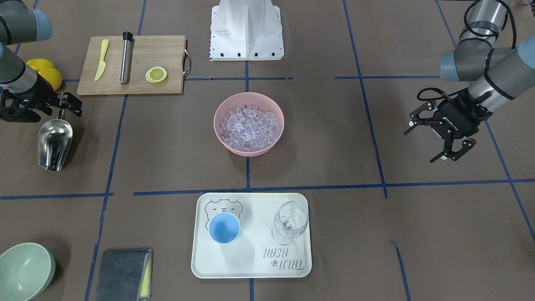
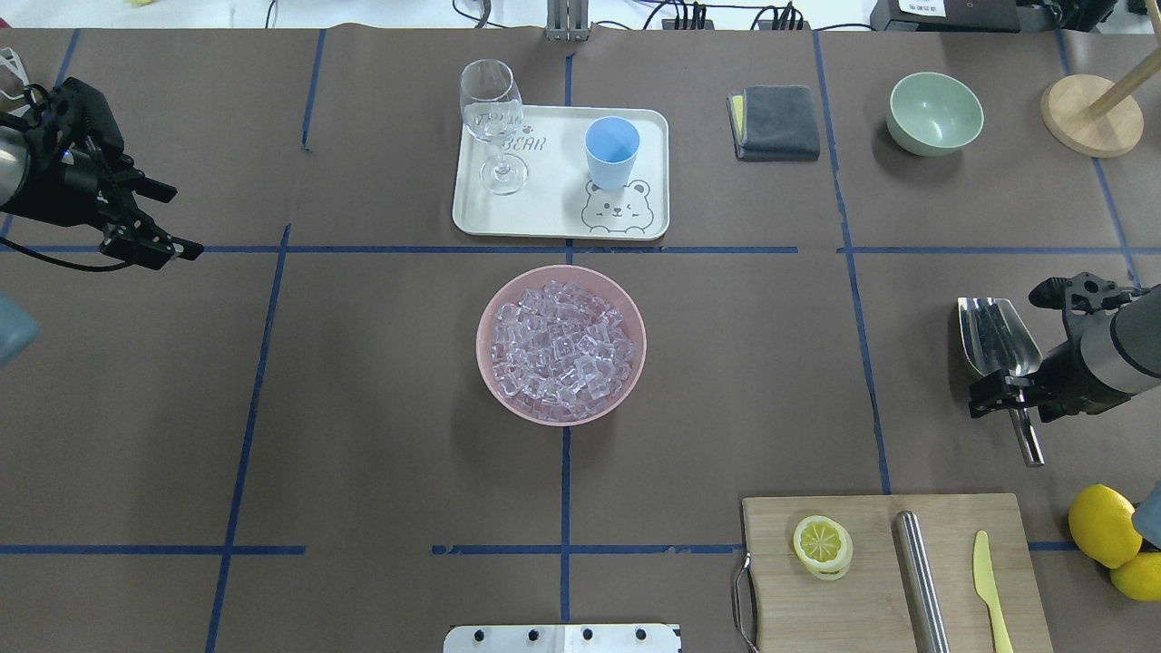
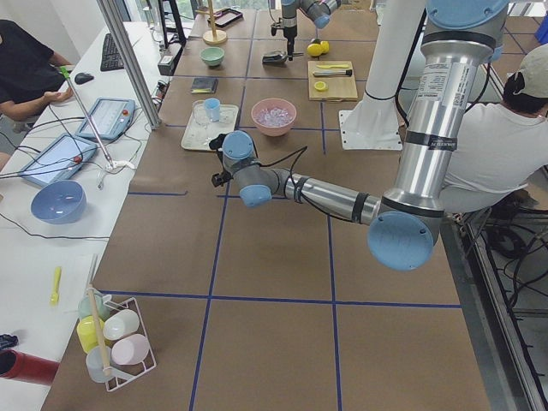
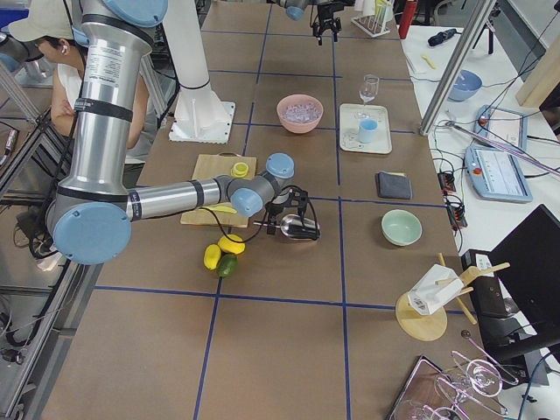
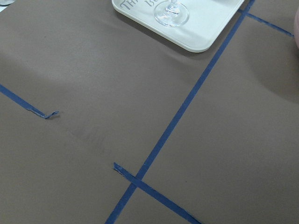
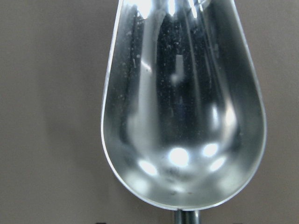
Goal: Put ice in cup with scoop
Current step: 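Close the right gripper on the scoop handle and lift the scoop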
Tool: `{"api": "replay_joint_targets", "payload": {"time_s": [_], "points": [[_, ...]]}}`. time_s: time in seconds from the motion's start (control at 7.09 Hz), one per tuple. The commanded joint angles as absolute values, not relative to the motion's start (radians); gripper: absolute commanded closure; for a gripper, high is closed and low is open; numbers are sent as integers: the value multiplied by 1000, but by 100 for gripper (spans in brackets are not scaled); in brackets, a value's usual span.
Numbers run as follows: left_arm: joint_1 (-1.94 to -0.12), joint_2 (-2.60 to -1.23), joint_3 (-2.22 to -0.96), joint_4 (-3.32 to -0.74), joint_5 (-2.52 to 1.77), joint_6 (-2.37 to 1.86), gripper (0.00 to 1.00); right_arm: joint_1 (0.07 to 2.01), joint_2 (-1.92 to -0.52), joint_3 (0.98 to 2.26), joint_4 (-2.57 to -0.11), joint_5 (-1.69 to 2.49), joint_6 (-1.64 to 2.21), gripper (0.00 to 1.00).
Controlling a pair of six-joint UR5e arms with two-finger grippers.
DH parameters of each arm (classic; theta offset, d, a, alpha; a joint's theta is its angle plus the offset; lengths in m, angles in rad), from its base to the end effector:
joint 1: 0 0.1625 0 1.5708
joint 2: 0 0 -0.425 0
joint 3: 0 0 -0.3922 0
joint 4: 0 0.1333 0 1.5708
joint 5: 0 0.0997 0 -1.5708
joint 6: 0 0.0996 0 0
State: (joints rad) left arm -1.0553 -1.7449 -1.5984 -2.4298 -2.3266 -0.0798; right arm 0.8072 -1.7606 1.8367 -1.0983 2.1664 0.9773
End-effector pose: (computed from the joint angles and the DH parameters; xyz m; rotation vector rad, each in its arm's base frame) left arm 0.2244 -0.5278 0.4509 0.7805 0.9690 0.7791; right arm -0.2476 -0.3706 0.5684 -0.1007 -0.7801 0.0392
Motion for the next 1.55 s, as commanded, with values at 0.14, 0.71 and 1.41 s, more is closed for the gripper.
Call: {"api": "replay_joint_targets", "payload": {"time_s": [0.14,0.71,1.41], "points": [[-1055,-1738,-1603,-2431,-2327,-80,0,796,-1756,1832,-1098,2161,983,49],[-1055,-1736,-1628,-2430,-2327,-80,0,804,-1759,1836,-1098,2161,974,100],[-1055,-1744,-1654,-2430,-2329,-89,0,1102,-1696,1997,-1109,2180,906,100]]}}
